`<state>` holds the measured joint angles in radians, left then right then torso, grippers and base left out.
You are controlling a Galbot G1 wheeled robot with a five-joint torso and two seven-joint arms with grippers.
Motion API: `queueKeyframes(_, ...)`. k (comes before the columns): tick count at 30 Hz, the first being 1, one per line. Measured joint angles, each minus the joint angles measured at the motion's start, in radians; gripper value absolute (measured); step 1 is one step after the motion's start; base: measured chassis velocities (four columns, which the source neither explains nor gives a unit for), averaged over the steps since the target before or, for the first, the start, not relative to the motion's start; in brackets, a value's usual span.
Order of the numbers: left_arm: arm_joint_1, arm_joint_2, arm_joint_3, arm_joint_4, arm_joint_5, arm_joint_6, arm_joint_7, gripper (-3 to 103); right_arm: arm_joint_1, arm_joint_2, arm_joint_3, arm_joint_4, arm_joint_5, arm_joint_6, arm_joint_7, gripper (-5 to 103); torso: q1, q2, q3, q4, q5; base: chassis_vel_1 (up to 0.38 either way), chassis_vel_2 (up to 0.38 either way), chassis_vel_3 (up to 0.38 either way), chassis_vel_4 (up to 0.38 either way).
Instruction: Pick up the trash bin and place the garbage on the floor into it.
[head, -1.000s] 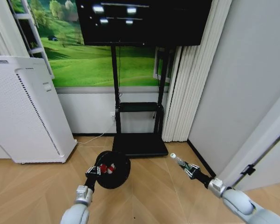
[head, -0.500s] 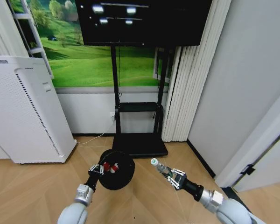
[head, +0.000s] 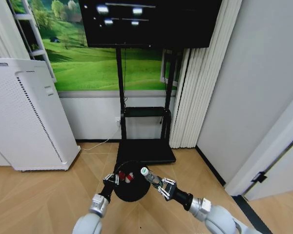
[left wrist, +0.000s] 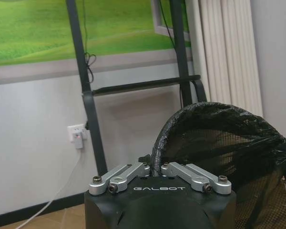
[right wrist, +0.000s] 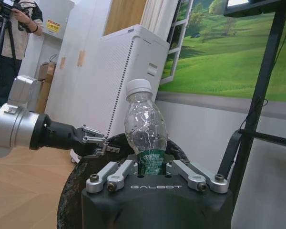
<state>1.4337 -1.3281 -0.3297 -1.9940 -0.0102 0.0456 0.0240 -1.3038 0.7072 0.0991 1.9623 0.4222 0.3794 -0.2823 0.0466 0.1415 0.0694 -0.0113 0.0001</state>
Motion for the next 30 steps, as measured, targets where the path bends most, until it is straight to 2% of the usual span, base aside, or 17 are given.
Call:
queueKeyframes(4, -0.032, -0.013, 0.047, 0.034, 0.008, 0.005, 0.000, 5, 0.030, 0.044, -0.021, -0.061, -0.011, 0.010, 0.000, 21, 0.000, 0.000, 0.000, -0.0006, 0.0001, 0.000, 0.000, 0.000, 0.000)
queueKeyframes(8, -0.049, -0.023, 0.067, 0.057, 0.014, 0.006, 0.000, 5, 0.099, 0.075, -0.066, -0.106, -0.011, 0.010, 0.005, 21, 0.000, 0.000, 0.000, 0.0000, 0.0000, 0.000, 0.000, 0.000, 0.000)
queueKeyframes(22, -0.087, -0.045, 0.071, 0.090, 0.018, 0.011, 0.000, 5, 0.255, 0.164, -0.241, -0.212, -0.021, 0.012, 0.023, 21, 0.000, 0.000, 0.000, -0.0001, -0.0001, 0.000, 0.000, 0.000, 0.000)
queueKeyframes(23, -0.088, -0.045, 0.067, 0.091, 0.018, 0.011, 0.000, 5, 0.262, 0.171, -0.251, -0.221, -0.026, 0.014, 0.021, 18, 0.000, 0.000, 0.000, 0.0000, -0.0002, 0.000, 0.000, 0.000, 0.000)
queueKeyframes(24, -0.089, -0.045, 0.065, 0.091, 0.018, 0.011, 0.000, 5, 0.267, 0.178, -0.264, -0.228, -0.030, 0.014, 0.021, 22, 0.000, 0.000, 0.000, 0.0000, -0.0001, 0.000, 0.000, 0.000, 0.000)
queueKeyframes(25, -0.089, -0.045, 0.065, 0.091, 0.018, 0.011, 0.000, 5, 0.267, 0.178, -0.264, -0.228, -0.030, 0.014, 0.021, 22, 0.000, 0.000, 0.000, 0.0000, -0.0001, 0.000, 0.000, 0.000, 0.000)
queueKeyframes(27, -0.090, -0.045, 0.064, 0.092, 0.018, 0.011, 0.001, 5, 0.269, 0.182, -0.276, -0.229, -0.025, 0.009, 0.022, 33, 0.000, 0.000, 0.000, -0.0001, -0.0002, 0.000, 0.000, 0.000, 0.000)
queueKeyframes(30, -0.092, -0.044, 0.062, 0.092, 0.016, 0.011, 0.001, 5, 0.269, 0.182, -0.276, -0.229, -0.023, 0.003, 0.022, 38, 0.000, 0.000, 0.000, -0.0001, -0.0002, 0.000, 0.000, 0.000, 0.000)
